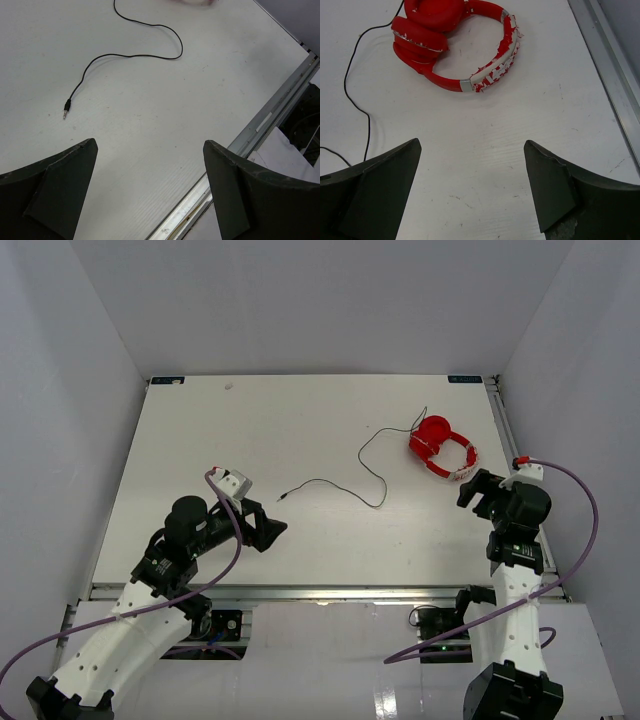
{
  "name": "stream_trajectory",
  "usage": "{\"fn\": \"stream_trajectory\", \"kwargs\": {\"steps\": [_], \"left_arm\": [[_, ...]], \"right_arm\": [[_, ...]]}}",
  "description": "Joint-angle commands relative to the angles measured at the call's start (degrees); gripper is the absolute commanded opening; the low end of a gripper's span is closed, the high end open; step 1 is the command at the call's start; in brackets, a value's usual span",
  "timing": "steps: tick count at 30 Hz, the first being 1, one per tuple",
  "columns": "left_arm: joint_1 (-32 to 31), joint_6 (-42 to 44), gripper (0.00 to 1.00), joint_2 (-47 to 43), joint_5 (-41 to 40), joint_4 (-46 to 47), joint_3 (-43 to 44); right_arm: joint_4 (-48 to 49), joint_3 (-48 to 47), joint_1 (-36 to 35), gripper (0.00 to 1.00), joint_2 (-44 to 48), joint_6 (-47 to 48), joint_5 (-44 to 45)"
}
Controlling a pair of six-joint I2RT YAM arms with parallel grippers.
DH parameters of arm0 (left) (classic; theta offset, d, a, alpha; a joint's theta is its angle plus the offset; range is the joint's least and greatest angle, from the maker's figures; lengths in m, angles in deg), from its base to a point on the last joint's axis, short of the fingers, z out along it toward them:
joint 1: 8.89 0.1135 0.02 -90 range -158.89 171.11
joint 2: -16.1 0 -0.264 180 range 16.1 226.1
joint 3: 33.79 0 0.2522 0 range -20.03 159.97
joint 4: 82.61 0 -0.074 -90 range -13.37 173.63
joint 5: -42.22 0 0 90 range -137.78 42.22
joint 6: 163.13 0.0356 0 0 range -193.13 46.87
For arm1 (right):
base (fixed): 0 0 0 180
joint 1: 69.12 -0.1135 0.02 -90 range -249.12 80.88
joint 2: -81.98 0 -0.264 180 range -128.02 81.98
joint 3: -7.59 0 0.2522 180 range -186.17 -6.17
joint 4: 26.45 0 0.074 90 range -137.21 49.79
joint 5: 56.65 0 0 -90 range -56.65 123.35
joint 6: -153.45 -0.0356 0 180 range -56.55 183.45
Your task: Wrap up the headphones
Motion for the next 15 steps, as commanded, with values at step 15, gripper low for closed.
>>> {"fn": "stream_trajectory", "kwargs": {"steps": [15], "left_arm": [[0.2, 0.9, 0.98, -2.2, 1.9, -0.2, 1.1]], "right_arm": [[-12.0, -24.5, 0.1, 0.97, -27.2, 18.2, -20.6]]}}
